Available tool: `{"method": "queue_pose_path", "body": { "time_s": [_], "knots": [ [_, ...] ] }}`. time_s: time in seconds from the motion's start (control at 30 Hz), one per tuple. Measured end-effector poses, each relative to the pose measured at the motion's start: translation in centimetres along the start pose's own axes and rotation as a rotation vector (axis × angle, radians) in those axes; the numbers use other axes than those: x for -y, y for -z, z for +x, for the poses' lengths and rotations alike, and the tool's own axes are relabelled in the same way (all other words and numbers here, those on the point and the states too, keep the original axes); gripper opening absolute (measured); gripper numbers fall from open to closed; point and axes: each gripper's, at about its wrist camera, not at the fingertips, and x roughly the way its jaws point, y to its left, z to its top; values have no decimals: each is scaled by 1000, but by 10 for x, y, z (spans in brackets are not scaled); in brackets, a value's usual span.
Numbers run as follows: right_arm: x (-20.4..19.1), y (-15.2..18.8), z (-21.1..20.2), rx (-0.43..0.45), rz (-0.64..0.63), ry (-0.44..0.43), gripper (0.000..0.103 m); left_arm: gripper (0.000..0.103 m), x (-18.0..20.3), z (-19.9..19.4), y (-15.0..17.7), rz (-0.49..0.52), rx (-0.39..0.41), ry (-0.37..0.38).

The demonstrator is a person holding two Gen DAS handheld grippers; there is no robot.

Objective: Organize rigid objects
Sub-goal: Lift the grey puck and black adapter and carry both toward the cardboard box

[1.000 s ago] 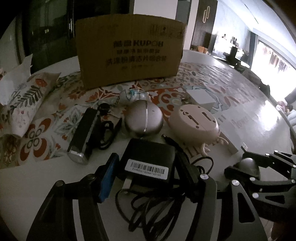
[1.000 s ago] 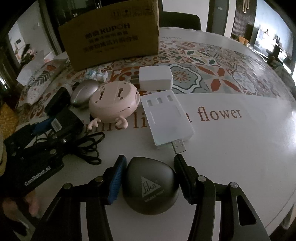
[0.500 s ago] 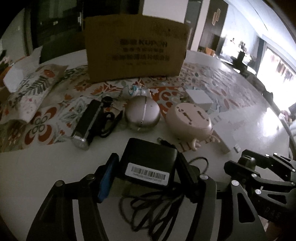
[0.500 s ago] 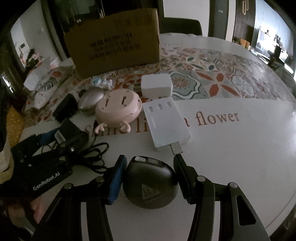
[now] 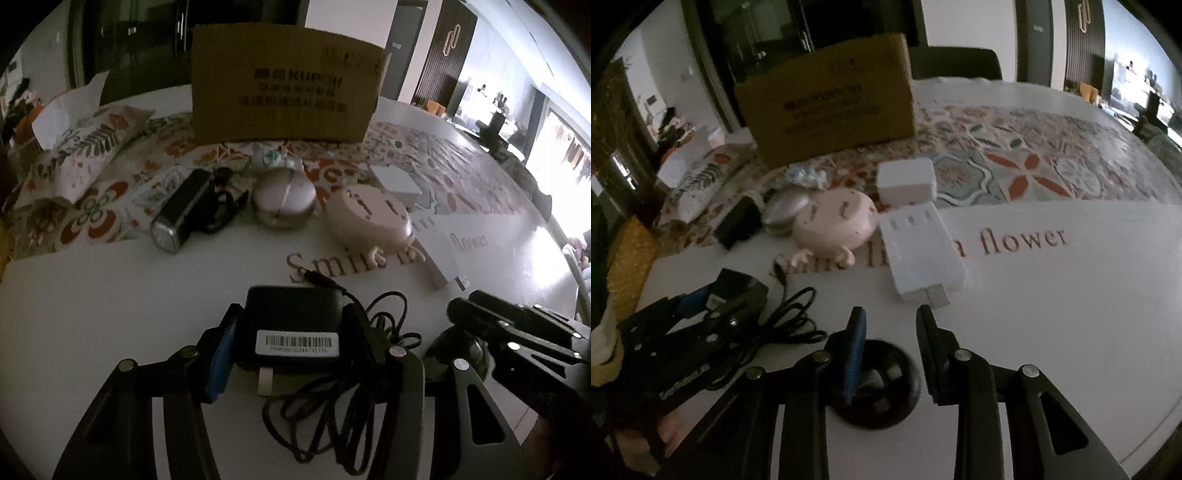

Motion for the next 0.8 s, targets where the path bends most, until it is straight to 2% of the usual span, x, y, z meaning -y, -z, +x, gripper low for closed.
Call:
{"method": "queue_pose_path", "body": {
  "time_s": [0.1,0.13,0.17,0.3,0.37,0.57,0.8],
  "knots": [
    [3,2,8,-41,4,-9,38,54,1,0,0,1,5,-11],
    [4,3,9,-52,5,-12,45,54,1,0,0,2,8,-13],
    [4,3,9,-56,5,-16,48,54,1,-1,1,2,9,-14],
    [-2,4,-1,-24,-33,-16,49,54,3,-3,3,6,8,-12],
    [-7,6,-6,-20,-61,-16,62,54,3,-5,5,5,9,-18],
    [-14,13,-11,-61,-108,-37,69,54,4,-15,17,-5,-2,-33],
    [-17,25,-7,-126,-128,-68,69,54,2,-24,26,-20,0,-49]
  ]
}}
